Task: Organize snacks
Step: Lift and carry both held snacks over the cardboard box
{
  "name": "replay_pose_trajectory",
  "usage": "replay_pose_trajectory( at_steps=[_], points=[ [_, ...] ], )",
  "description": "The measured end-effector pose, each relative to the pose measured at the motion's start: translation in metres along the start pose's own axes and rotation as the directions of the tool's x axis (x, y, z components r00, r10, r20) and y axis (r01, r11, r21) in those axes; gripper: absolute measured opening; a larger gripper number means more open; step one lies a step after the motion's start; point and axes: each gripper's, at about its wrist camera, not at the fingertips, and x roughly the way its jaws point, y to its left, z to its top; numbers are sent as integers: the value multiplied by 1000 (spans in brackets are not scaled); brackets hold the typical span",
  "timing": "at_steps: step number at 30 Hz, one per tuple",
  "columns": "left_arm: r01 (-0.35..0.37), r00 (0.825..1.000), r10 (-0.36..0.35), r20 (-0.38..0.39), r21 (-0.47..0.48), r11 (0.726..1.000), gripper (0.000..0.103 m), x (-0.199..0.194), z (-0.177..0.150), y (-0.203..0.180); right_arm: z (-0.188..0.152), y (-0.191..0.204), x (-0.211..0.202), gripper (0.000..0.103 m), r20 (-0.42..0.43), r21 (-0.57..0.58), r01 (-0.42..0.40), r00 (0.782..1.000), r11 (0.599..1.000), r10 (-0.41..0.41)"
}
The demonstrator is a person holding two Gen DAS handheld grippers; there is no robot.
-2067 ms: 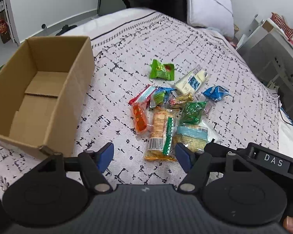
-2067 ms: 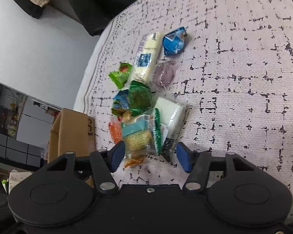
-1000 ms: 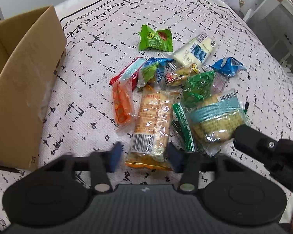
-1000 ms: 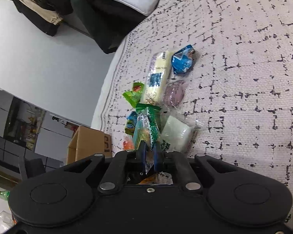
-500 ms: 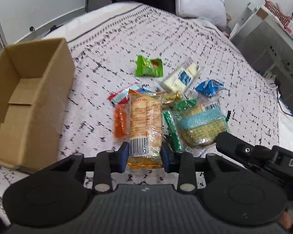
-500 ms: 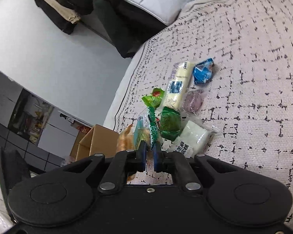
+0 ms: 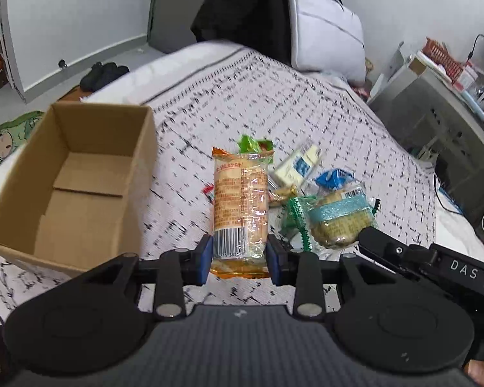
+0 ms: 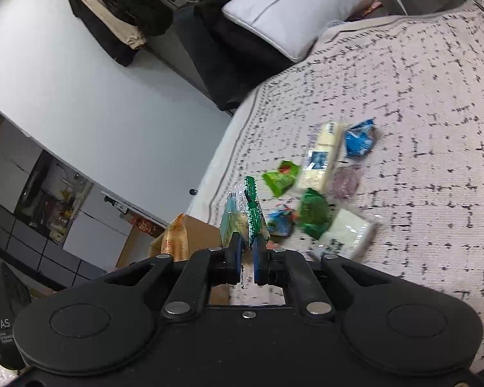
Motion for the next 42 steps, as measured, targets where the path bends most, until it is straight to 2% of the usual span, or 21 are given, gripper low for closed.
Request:
replay_pose_trajectory(
  at_steps=[11, 24, 42],
  points=[
    [-2, 996, 6, 93, -44, 999, 34, -48, 19, 38, -5, 53, 6, 7, -10, -61, -23, 1000, 998, 23],
    [4, 987, 12, 158, -102, 995, 34, -80, 29, 91, -22, 107, 25, 7, -21, -116, -31, 999, 993, 28],
    [35, 985, -9, 171, -147, 989, 34, -93, 40, 159, -50, 155, 57, 7, -38, -154, -17, 999, 988, 11]
  ],
)
